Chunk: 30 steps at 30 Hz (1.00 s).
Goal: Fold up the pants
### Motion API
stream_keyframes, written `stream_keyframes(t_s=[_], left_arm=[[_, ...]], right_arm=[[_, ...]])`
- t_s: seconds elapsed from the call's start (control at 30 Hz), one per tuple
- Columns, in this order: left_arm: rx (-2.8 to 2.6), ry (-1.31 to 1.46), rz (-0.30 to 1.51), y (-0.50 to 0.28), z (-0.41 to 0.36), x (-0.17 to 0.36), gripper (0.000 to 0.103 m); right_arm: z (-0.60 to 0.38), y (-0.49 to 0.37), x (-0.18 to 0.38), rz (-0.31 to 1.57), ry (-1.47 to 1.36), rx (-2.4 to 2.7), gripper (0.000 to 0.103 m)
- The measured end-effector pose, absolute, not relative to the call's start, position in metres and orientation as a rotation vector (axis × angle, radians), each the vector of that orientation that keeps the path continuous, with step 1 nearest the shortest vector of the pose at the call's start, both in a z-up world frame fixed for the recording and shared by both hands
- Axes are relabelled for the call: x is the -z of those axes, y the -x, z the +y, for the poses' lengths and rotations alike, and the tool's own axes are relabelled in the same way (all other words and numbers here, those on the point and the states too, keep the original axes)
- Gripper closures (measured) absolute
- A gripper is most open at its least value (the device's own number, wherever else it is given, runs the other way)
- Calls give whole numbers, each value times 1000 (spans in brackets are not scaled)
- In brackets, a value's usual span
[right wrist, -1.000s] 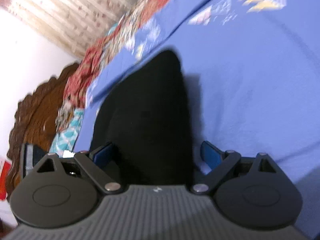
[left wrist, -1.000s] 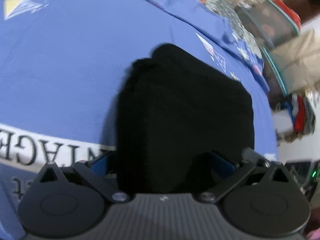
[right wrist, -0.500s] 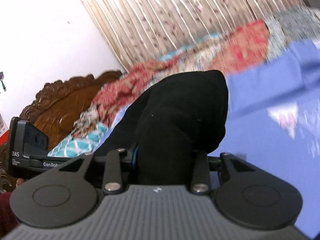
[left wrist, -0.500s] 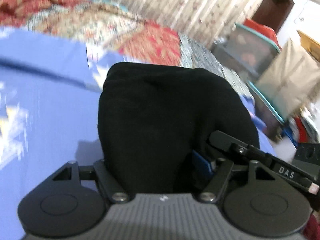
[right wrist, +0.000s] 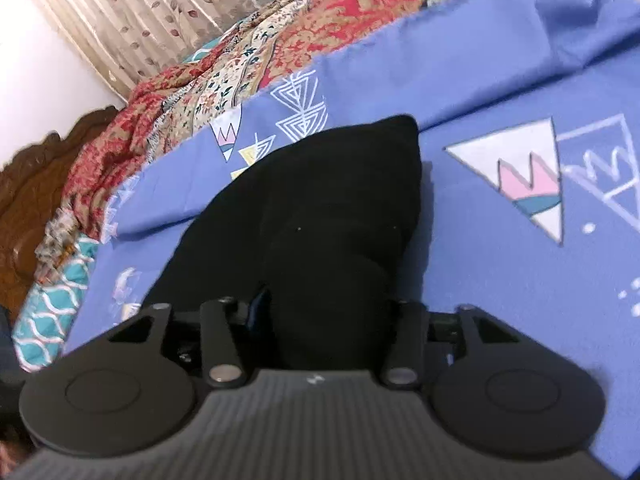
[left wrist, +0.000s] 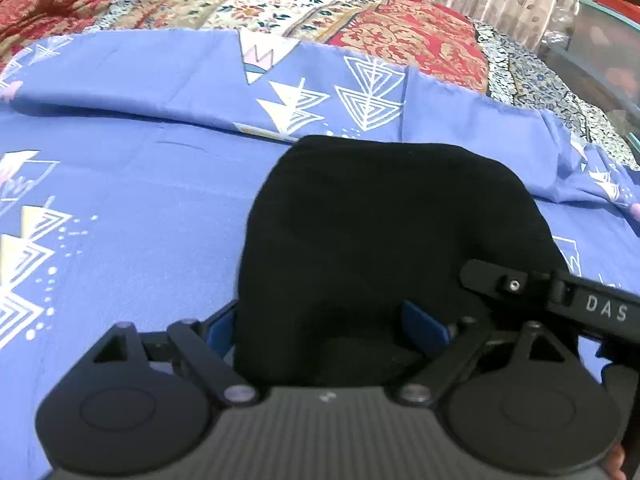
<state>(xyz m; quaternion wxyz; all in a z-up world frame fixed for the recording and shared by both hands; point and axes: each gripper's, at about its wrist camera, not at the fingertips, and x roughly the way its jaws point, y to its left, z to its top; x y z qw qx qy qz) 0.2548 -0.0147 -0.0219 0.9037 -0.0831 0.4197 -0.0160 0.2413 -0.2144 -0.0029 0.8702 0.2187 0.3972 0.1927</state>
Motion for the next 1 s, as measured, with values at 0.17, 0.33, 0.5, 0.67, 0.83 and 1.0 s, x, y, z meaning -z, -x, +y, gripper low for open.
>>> stream_keyframes(t_s=[0.17, 0.33, 0.5, 0.67, 0.83, 1.0], left_arm=[[-53, 63, 779, -214, -19, -2, 14], [-107, -25, 764, -162, -22, -5, 9], [-136, -62, 798, -111, -28, -1, 1], [-153, -47, 836, -70, -30, 0, 0], [-138, -40, 869, -36, -30, 1, 0], [-103, -44, 893, -10, -32, 10, 0]], right_arm=[[-228, -208, -15, 783, -449, -326, 36], [-232, -175, -15, 773, -478, -238, 28], [-232, -114, -16, 801, -473, -237, 17], [-218, -64, -18, 856, -417, -211, 9], [-204, -24, -19, 888, -350, -175, 6], [-195, 3, -12, 920, -359, -157, 1]])
